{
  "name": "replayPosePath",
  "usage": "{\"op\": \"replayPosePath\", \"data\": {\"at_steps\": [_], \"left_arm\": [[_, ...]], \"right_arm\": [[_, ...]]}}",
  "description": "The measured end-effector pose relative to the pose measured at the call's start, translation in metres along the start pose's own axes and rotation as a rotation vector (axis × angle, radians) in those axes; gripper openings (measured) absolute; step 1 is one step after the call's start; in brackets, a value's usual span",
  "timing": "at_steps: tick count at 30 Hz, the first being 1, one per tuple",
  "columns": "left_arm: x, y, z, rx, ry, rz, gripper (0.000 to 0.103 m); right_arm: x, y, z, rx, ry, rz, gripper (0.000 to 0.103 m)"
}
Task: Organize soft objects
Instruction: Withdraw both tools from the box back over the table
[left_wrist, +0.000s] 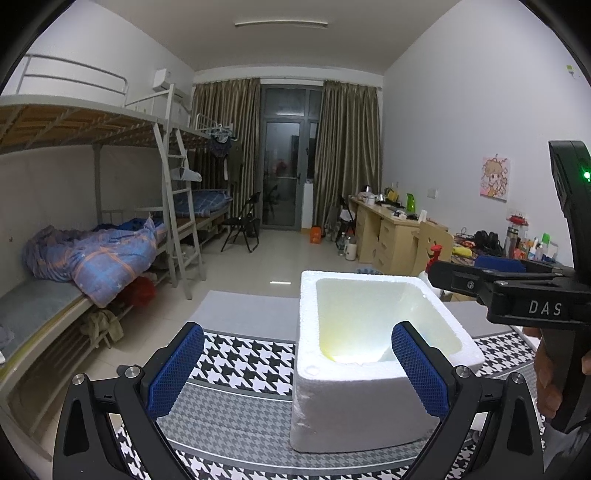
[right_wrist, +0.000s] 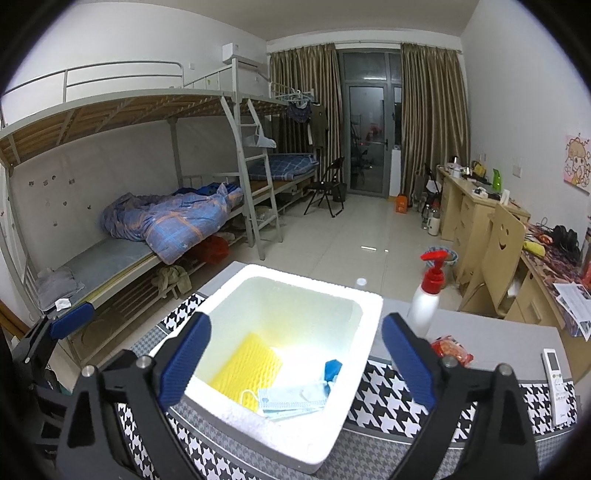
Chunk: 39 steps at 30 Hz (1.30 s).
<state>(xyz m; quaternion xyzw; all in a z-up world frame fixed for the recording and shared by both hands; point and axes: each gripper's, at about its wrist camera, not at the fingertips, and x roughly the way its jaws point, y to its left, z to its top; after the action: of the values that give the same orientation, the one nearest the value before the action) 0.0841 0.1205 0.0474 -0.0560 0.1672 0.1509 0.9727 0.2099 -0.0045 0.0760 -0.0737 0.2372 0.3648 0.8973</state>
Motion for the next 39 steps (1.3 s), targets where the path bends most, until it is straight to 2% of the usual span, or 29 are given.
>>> {"op": "replayPosePath", "data": {"at_steps": [9, 31, 39], "left_arm": [[-0.019, -0.008, 0.005, 0.005, -0.032, -0.002, 0.102], [-0.044, -0.027, 0.004, 0.021, -0.082, -0.059, 0.102], [-0.054, -0.035, 0.001, 0.029, -0.102, -0.076, 0.102]], "right_arm": [[-0.023, -0.008, -0.004, 0.025, -0.032, 0.011, 0.102], [-0.064, -0.014, -0.031, -0.012, -0.108, -0.01, 0.102], [-0.077, -0.022, -0.043, 0.029, -0.146, -0.015, 0.102]]}}
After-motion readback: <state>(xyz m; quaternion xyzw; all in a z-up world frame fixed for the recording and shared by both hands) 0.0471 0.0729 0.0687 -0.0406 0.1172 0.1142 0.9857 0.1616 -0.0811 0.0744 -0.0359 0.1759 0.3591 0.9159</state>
